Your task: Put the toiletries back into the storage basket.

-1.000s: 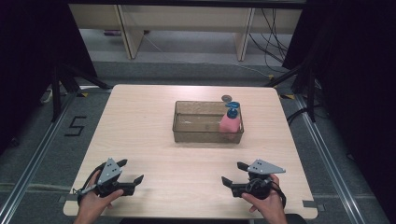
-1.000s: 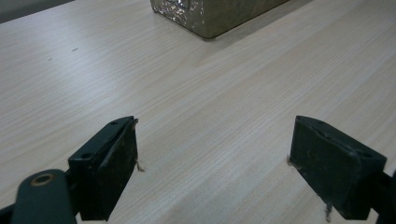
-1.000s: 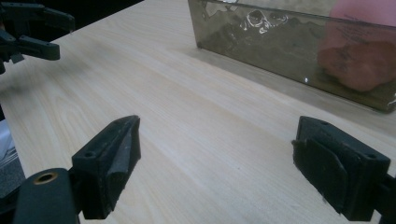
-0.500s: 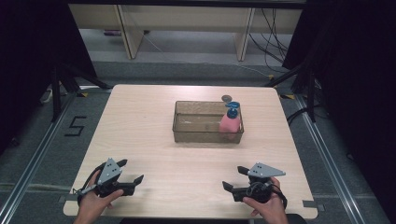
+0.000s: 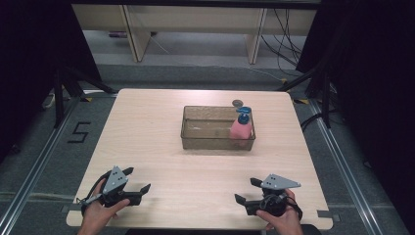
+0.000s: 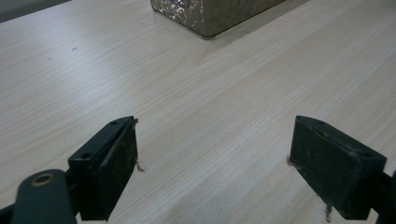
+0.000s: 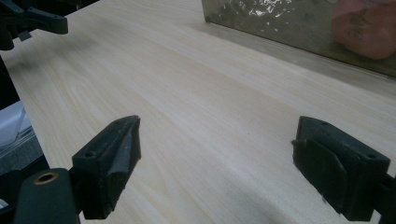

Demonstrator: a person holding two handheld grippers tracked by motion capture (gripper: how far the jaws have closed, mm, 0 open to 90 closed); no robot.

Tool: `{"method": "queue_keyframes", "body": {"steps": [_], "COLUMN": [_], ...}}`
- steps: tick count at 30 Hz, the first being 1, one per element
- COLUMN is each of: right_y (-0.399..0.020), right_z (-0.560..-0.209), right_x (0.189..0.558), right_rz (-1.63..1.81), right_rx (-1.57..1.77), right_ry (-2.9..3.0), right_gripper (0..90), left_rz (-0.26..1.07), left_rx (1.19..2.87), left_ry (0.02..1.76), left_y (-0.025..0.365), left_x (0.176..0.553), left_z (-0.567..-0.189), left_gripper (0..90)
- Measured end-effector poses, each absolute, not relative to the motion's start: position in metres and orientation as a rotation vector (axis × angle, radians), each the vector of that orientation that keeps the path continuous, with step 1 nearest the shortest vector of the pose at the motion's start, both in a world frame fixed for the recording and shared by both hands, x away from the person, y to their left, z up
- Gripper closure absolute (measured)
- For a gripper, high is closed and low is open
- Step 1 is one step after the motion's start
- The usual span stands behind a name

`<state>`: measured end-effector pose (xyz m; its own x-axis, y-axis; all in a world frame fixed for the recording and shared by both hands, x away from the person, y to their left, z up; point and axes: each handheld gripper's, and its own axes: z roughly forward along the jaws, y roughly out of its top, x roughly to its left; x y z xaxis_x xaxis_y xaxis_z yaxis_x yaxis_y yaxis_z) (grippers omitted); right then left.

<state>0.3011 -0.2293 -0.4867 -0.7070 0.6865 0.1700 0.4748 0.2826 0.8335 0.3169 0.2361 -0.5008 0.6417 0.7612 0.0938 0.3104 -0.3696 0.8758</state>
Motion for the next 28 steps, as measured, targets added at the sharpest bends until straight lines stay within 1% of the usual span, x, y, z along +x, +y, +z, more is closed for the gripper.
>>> {"method": "queue_keyframes", "body": {"steps": [8,11,28], "right_y": [-0.2279,-0.2293,-0.2264], "right_z": [-0.4872,-0.4868,-0.4891], "right_x": [0.2967,0.2968,0.2965], "right_rz": [1.405,1.378,1.371], "right_rx": [1.121,1.071,1.102], "right_ry": [2.344,2.339,2.360], "right_gripper": [15.9,15.9,16.0], "left_rz": [0.614,0.626,0.622], "left_rx": [1.945,1.952,1.958], "left_ry": [0.853,0.844,0.851], "left_y": [0.2356,0.2361,0.2362], "left_x": [0.3167,0.3167,0.3170], "left_z": [-0.5020,-0.5011,-0.5021], "left_gripper": [14.8,14.8,14.8]}}
